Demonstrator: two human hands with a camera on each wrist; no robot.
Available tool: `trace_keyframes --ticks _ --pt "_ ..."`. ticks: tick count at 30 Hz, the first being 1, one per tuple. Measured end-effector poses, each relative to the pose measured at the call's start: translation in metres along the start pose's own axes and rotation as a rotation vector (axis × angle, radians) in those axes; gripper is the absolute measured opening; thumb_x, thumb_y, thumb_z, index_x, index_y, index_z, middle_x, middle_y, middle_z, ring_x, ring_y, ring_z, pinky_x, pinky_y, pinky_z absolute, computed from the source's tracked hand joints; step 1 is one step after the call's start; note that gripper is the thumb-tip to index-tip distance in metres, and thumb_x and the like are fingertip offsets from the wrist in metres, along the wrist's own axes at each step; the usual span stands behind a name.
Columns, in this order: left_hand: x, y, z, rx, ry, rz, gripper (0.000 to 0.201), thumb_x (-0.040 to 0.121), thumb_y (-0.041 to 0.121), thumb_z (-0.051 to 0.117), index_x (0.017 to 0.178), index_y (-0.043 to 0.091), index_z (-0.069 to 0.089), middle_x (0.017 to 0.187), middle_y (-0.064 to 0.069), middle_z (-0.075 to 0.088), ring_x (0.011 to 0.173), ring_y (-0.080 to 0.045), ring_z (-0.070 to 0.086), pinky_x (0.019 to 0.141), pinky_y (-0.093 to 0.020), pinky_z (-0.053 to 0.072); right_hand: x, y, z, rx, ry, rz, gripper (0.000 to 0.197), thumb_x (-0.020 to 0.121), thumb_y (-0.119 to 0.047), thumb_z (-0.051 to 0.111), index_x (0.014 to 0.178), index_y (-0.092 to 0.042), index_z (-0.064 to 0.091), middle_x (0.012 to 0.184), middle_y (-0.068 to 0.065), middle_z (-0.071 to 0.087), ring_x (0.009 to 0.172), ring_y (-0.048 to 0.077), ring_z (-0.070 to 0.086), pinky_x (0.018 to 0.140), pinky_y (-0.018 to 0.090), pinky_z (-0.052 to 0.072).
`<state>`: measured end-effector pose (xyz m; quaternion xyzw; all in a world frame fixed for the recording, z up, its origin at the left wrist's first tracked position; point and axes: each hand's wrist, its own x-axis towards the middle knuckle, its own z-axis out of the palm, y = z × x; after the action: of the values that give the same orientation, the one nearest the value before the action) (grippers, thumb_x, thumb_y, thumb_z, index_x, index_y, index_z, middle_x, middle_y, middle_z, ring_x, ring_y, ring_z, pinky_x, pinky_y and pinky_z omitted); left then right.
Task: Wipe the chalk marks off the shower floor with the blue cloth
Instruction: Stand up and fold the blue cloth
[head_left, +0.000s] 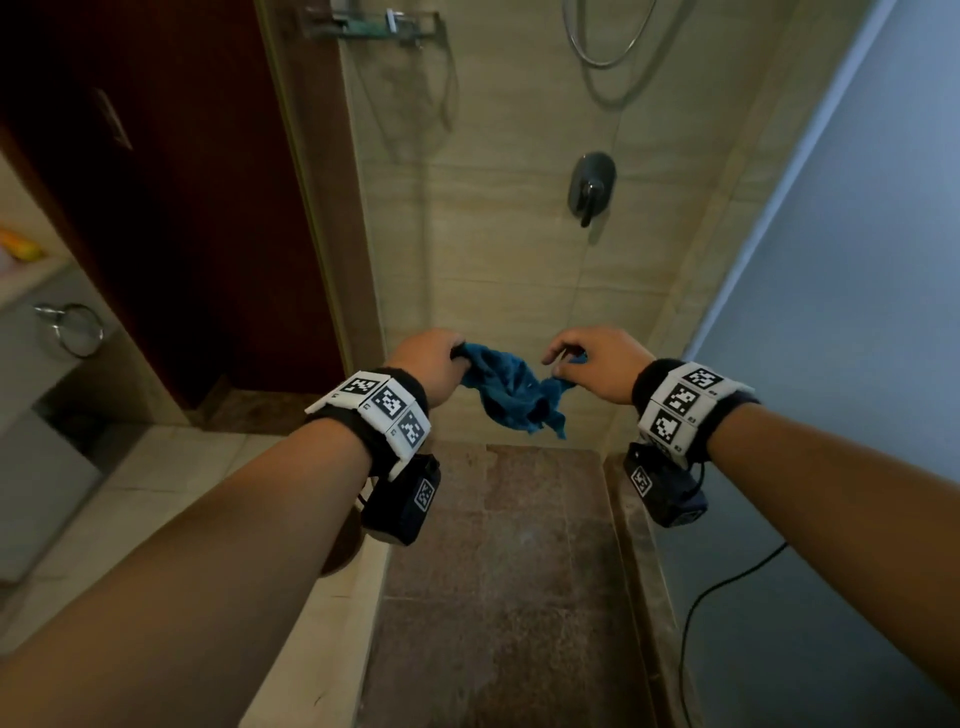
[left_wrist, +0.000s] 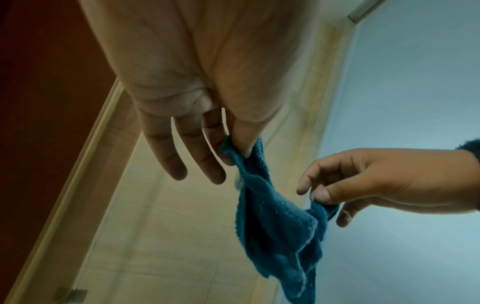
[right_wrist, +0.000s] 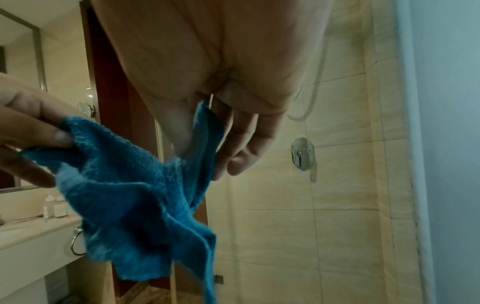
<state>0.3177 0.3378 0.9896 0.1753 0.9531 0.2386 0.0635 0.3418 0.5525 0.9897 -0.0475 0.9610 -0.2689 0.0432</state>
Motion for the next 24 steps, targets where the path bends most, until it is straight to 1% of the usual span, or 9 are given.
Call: trace_keyframes --ticks 4,6,8,11,13,16,20,22,24 --pt "-0.003 0.013 -0.015 -0.047 0.018 -0.012 0.023 0.101 0.013 0.043 0.116 0.002 0.057 0.118 -0.016 0.061 0.106 -0.032 0.058 0.086 -0.034 0.047 0.000 -0.001 -0.016 0.028 -0.041 -0.017 0.030 0.087 -0.005 0.058 0.113 -0.019 0.061 0.096 0.005 0.066 0.079 0.014 0.060 0.071 0.020 0.048" --pt "-0.004 0.023 -0.020 -0.063 0.030 0.017 0.023 0.101 0.011 0.041 0.117 0.002 0.056 0.119 -0.016 0.060 0.108 -0.032 0.057 0.087 -0.035 0.048 -0.001 -0.006 -0.021 0.019 -0.090 -0.038 0.047 0.084 -0.003 0.058 0.126 -0.024 0.053 0.110 0.002 0.061 0.091 0.017 0.059 0.077 0.024 0.049" --pt "-0.003 0.034 -0.022 -0.043 0.024 0.065 0.024 0.101 0.009 0.040 0.118 0.003 0.056 0.119 -0.016 0.061 0.107 -0.031 0.057 0.079 -0.030 0.045 -0.001 -0.015 -0.025 0.009 -0.107 -0.094 0.061 0.085 -0.008 0.060 0.139 -0.029 0.040 0.133 0.000 0.051 0.109 0.018 0.056 0.085 0.024 0.043" --pt "-0.001 0.051 -0.021 -0.026 0.024 0.126 0.028 0.100 0.007 0.039 0.121 0.007 0.057 0.120 -0.014 0.062 0.108 -0.028 0.056 0.073 -0.021 0.034 0.001 -0.029 -0.031 0.064 -0.141 -0.148 0.063 0.087 -0.017 0.062 0.142 -0.029 0.035 0.145 -0.004 0.041 0.124 0.017 0.048 0.096 0.027 0.039" --pt "-0.001 0.059 -0.022 -0.026 0.059 0.137 0.030 0.099 0.006 0.041 0.122 0.008 0.059 0.122 -0.013 0.062 0.111 -0.027 0.055 0.074 -0.018 0.032 0.003 -0.031 -0.033 -0.029 -0.164 -0.162 0.045 0.087 -0.026 0.063 0.131 -0.026 0.050 0.132 -0.003 0.053 0.118 0.016 0.051 0.096 0.031 0.040" --pt "-0.003 0.066 -0.030 -0.031 0.123 0.132 0.027 0.097 0.006 0.045 0.117 0.006 0.062 0.120 -0.013 0.063 0.111 -0.027 0.056 0.080 -0.021 0.036 0.000 -0.030 -0.035 -0.040 -0.128 -0.200 0.008 0.086 -0.029 0.064 0.090 -0.025 0.058 0.085 -0.007 0.058 0.084 0.016 0.053 0.076 0.030 0.039" --pt "-0.005 0.071 -0.042 -0.040 0.193 0.098 0.021 0.096 0.013 0.055 0.114 0.005 0.061 0.117 -0.013 0.063 0.108 -0.027 0.057 0.076 -0.021 0.037 -0.005 -0.025 -0.040 0.104 0.025 -0.188 0.016 0.082 -0.016 0.067 0.077 -0.017 0.052 0.069 -0.004 0.051 0.065 0.011 0.047 0.060 0.025 0.036" --pt "-0.007 0.072 -0.044 -0.022 0.193 0.106 0.020 0.096 0.011 0.055 0.114 0.005 0.062 0.117 -0.013 0.063 0.108 -0.027 0.057 0.074 -0.019 0.036 -0.008 -0.025 -0.043 0.209 0.055 -0.179 0.019 0.080 -0.008 0.065 0.079 -0.017 0.049 0.072 -0.001 0.053 0.063 0.011 0.047 0.061 0.025 0.039" --pt "-0.009 0.074 -0.044 0.008 0.172 0.114 0.021 0.096 0.009 0.053 0.115 0.006 0.062 0.119 -0.013 0.062 0.110 -0.027 0.056 0.076 -0.020 0.037 -0.011 -0.026 -0.046 0.252 -0.004 -0.177 0.026 0.082 -0.008 0.065 0.102 -0.019 0.053 0.084 0.002 0.058 0.068 0.013 0.052 0.062 0.022 0.044"
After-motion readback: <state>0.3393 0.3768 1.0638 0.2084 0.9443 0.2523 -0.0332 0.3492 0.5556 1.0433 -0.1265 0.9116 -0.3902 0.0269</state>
